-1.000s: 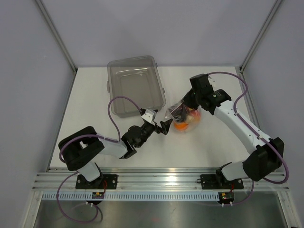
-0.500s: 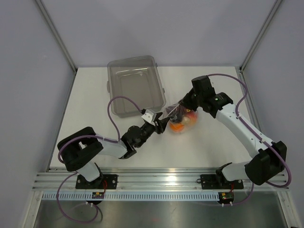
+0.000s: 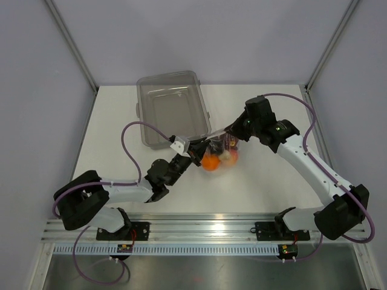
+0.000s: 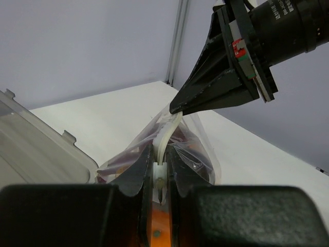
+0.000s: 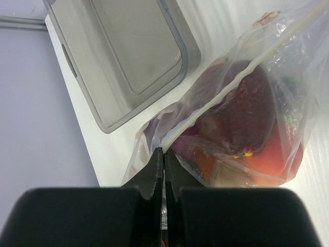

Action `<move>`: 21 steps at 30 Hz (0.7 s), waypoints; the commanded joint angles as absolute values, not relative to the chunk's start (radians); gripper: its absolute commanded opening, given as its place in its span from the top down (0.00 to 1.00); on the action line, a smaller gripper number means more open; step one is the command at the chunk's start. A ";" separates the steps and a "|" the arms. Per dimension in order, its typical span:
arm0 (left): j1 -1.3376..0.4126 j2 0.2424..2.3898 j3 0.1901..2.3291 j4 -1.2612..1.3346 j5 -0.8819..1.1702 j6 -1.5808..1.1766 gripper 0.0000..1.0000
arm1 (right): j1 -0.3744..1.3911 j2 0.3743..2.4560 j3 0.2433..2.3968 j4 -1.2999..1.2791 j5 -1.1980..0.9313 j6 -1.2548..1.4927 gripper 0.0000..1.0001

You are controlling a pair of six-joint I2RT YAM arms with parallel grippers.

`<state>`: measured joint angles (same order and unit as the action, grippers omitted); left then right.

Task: Open the zip-top bag and remove the fake food
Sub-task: Pick up the zipper food storage bag at the center of the board.

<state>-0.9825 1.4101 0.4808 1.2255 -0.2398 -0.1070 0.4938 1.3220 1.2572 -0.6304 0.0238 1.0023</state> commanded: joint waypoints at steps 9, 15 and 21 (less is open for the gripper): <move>-0.983 1.328 0.506 1.259 -0.189 -0.011 1.00 | 0.494 1.263 1.241 -0.551 0.112 0.809 0.61; -0.983 1.324 0.496 1.250 -0.163 -0.006 1.00 | 0.495 1.200 1.207 -0.450 0.115 0.567 0.40; -0.974 1.293 0.502 1.180 -0.127 0.023 1.00 | 0.494 1.141 1.175 -0.361 -0.103 0.274 0.19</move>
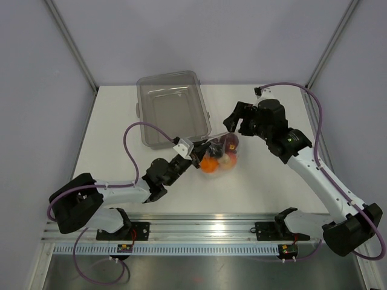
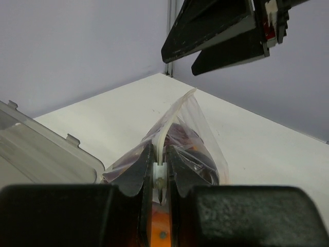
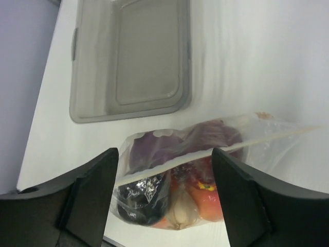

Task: Open the zip-top bag and remove the fake food
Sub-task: Pick up the zipper food storage bag at the center of the board.

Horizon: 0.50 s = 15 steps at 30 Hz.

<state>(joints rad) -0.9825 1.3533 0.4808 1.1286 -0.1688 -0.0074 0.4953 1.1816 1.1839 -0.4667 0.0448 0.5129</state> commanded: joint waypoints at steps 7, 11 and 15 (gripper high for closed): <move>-0.878 1.235 0.499 1.083 0.032 -0.098 1.00 | 0.494 0.978 0.927 -0.097 -0.215 0.040 0.11; -0.827 1.194 0.523 1.005 0.144 -0.139 1.00 | 0.494 0.968 0.917 -0.087 -0.310 -0.055 0.12; -0.759 1.195 0.590 0.850 0.340 -0.160 1.00 | 0.494 1.029 0.960 -0.087 -0.465 -0.124 0.08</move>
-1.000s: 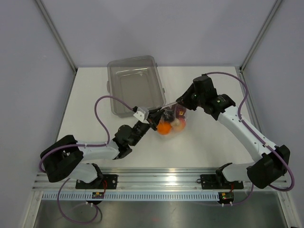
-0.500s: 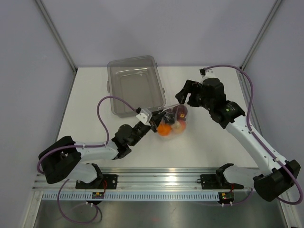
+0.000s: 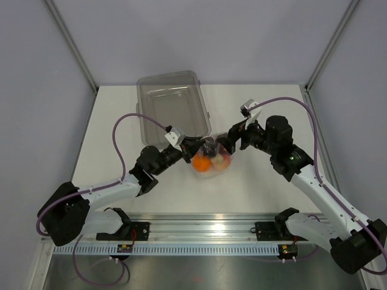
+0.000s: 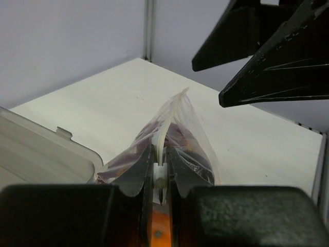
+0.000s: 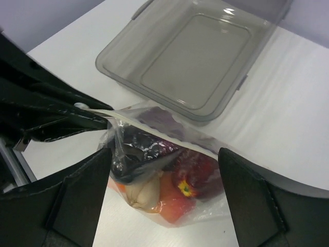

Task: Open the zip-top bag and remove the fake food
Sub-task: Unzip the zipper food storage bag at the center of the board.

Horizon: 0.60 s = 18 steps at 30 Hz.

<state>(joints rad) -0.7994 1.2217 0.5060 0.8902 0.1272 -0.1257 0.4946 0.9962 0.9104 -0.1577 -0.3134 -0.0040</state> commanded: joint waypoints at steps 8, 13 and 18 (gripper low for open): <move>-0.669 1.189 0.591 0.858 0.492 -0.233 0.94 | 0.494 1.078 0.959 -0.011 -0.551 -0.189 0.14; -0.666 1.170 0.591 0.841 0.503 -0.227 0.89 | 0.505 1.117 0.957 0.032 -0.583 -0.218 0.19; -0.663 1.141 0.588 0.821 0.502 -0.216 0.89 | 0.537 1.149 0.965 0.031 -0.568 -0.279 0.28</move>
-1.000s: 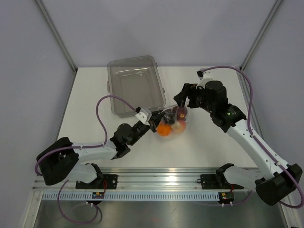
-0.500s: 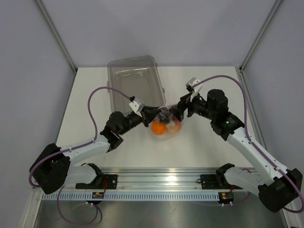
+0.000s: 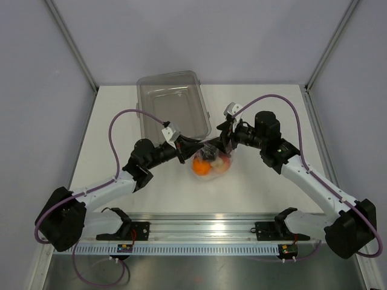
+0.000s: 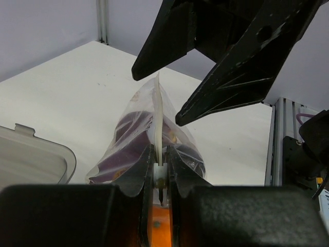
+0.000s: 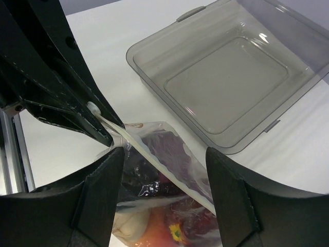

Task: Open the zip-top bag and remove the fake food
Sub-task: Unzip the zipper food storage bag at the center of the board.

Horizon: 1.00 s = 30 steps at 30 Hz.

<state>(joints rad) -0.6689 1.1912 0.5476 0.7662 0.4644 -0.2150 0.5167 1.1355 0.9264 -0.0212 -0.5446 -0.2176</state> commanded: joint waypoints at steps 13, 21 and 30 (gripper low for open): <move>-0.661 1.135 0.584 0.815 0.488 -0.212 0.90 | 0.587 1.209 0.988 0.005 -0.554 -0.322 0.44; -0.661 1.127 0.578 0.815 0.477 -0.215 0.75 | 0.606 1.247 1.031 -0.060 -0.552 -0.308 0.90; -0.661 1.101 0.512 0.913 0.414 -0.221 0.36 | 0.604 1.157 0.950 0.063 -0.563 -0.200 1.00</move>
<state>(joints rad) -0.6594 1.1309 0.5385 0.7975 0.4503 -0.2192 0.6022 1.2236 0.9592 -0.0479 -0.5510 -0.2535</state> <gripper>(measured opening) 0.610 0.011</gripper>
